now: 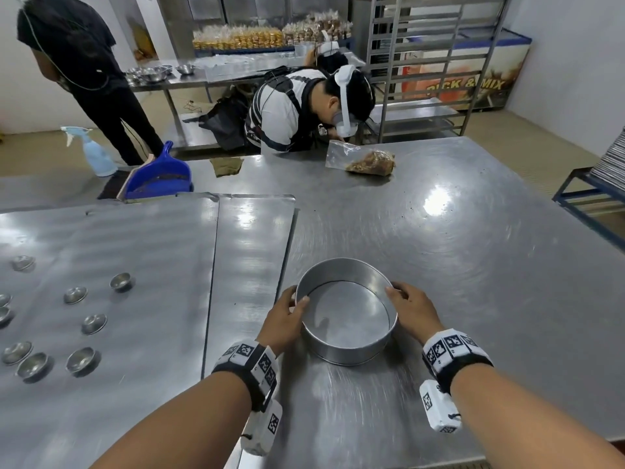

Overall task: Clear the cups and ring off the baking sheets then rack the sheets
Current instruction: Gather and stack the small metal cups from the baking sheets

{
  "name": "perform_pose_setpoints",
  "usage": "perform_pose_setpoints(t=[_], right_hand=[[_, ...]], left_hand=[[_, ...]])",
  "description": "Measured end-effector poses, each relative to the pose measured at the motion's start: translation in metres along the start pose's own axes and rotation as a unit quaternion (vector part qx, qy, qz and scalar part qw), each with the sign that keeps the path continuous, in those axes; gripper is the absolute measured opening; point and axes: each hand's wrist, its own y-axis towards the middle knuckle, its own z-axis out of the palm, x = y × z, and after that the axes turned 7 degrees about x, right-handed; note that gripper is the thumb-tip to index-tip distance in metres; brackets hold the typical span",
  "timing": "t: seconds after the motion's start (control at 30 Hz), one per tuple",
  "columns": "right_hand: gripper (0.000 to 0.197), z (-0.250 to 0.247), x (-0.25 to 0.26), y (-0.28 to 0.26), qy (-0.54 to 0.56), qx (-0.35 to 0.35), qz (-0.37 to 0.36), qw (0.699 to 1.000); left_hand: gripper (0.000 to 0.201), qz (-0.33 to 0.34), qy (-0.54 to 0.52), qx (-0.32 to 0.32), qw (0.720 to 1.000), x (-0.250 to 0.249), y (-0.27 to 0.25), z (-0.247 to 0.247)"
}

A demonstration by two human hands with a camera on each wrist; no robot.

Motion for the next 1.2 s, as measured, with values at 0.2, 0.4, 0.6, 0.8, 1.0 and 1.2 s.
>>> perform_pose_setpoints(t=[0.2, 0.4, 0.6, 0.8, 1.0, 1.2], right_hand=[[0.033, 0.006, 0.050, 0.007, -0.094, -0.096, -0.075, 0.988], [0.023, 0.086, 0.119, -0.001, -0.074, 0.000, -0.202, 0.976], [0.027, 0.184, 0.168, -0.025, -0.063, 0.119, -0.246, 0.960], [0.028, 0.283, 0.207, -0.058, -0.075, 0.225, -0.251, 0.938], [0.031, 0.378, 0.235, -0.086, -0.106, 0.282, -0.220, 0.928], [0.044, 0.448, 0.253, -0.097, -0.147, 0.296, -0.175, 0.927]], left_hand=[[0.048, -0.010, 0.001, -0.064, 0.998, 0.008, -0.020, -0.027], [0.013, -0.045, 0.020, -0.166, 0.985, 0.042, -0.066, -0.078], [0.008, -0.106, 0.034, -0.244, 0.963, 0.078, -0.130, -0.151], [0.010, -0.139, 0.049, -0.334, 0.931, 0.124, -0.177, -0.237], [0.037, -0.173, 0.107, -0.315, 0.927, 0.165, -0.199, -0.326], [0.054, -0.147, 0.148, -0.236, 0.949, 0.199, -0.197, -0.387]])
